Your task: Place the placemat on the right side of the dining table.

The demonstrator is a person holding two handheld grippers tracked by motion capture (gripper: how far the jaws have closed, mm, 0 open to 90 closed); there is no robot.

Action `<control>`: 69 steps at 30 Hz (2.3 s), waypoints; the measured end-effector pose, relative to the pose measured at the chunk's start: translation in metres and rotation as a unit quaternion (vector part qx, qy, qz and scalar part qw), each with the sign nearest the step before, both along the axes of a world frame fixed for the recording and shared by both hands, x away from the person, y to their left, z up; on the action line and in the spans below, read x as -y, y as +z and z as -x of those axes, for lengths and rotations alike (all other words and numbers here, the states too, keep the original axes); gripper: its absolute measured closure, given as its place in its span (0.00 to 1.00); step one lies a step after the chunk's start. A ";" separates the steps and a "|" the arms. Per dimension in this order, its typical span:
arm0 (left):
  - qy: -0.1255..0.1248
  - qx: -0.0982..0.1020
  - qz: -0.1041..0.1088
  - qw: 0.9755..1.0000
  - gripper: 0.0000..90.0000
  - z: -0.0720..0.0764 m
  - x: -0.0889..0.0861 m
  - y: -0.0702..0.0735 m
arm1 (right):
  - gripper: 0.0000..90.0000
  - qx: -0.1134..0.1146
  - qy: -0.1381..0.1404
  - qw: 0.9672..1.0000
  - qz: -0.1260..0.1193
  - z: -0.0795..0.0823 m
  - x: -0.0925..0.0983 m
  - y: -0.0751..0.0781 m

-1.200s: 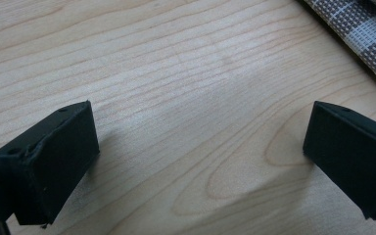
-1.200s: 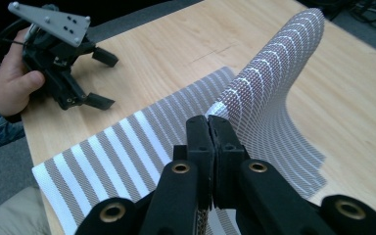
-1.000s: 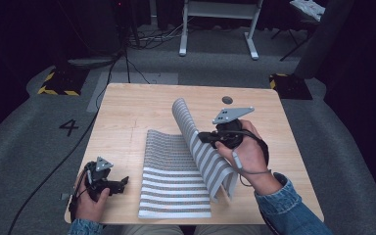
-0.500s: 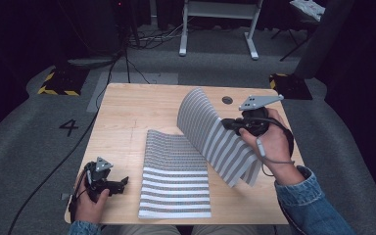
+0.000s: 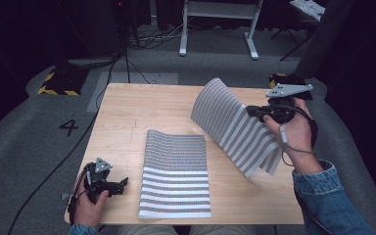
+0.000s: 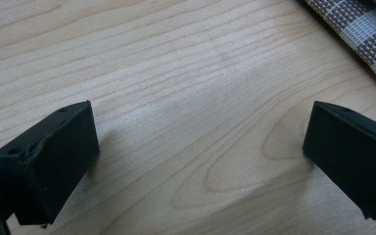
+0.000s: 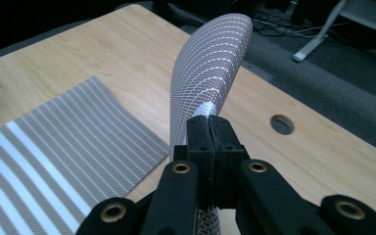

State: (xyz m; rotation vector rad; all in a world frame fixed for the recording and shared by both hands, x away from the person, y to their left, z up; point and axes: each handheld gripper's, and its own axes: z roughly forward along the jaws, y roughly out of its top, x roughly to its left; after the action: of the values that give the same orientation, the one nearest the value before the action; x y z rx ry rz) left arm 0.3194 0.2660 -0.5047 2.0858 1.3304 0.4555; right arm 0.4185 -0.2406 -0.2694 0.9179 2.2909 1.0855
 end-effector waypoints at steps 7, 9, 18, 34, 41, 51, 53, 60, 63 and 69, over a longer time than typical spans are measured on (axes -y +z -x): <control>0.000 -0.001 -0.001 1.000 0.00 0.000 0.000 0.000 | 0.99 0.012 -0.036 0.999 0.003 -0.006 0.029 0.007; 0.001 0.000 -0.001 1.000 0.00 0.000 0.000 0.000 | 0.99 0.017 -0.050 0.999 0.005 -0.010 0.040 0.008; 0.004 0.001 -0.001 1.000 0.00 -0.002 0.001 0.000 | 0.99 0.023 -0.083 0.996 0.002 -0.026 0.066 0.004; 0.002 0.000 -0.003 1.000 0.00 -0.002 0.001 0.000 | 0.99 0.027 -0.130 0.991 0.007 -0.031 0.110 -0.002; 0.002 0.000 -0.003 1.000 0.00 -0.002 0.001 0.000 | 0.99 0.035 -0.149 0.988 0.037 -0.029 0.124 0.000; 0.002 -0.002 -0.002 1.000 0.00 -0.002 0.001 0.000 | 0.99 0.041 -0.172 0.983 0.057 -0.021 0.142 -0.005; 0.002 -0.001 -0.003 1.000 0.00 -0.002 0.001 0.000 | 0.99 0.042 -0.166 0.983 0.065 -0.019 0.138 -0.010; 0.002 -0.001 -0.003 1.000 0.00 -0.002 0.001 0.000 | 0.99 0.036 -0.117 0.990 0.066 -0.008 0.111 -0.034; 0.002 -0.001 -0.003 1.000 0.00 -0.002 0.001 0.000 | 0.99 0.031 -0.092 0.992 0.076 -0.002 0.096 -0.043; 0.002 -0.001 -0.003 1.000 0.00 -0.002 0.001 0.000 | 0.99 0.012 -0.054 0.996 0.076 0.005 0.072 -0.064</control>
State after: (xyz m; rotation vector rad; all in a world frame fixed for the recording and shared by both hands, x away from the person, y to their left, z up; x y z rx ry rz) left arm 0.3214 0.2652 -0.5045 2.0881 1.3366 0.4609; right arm 0.4137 -0.3124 -0.3336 0.9503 2.2400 0.8590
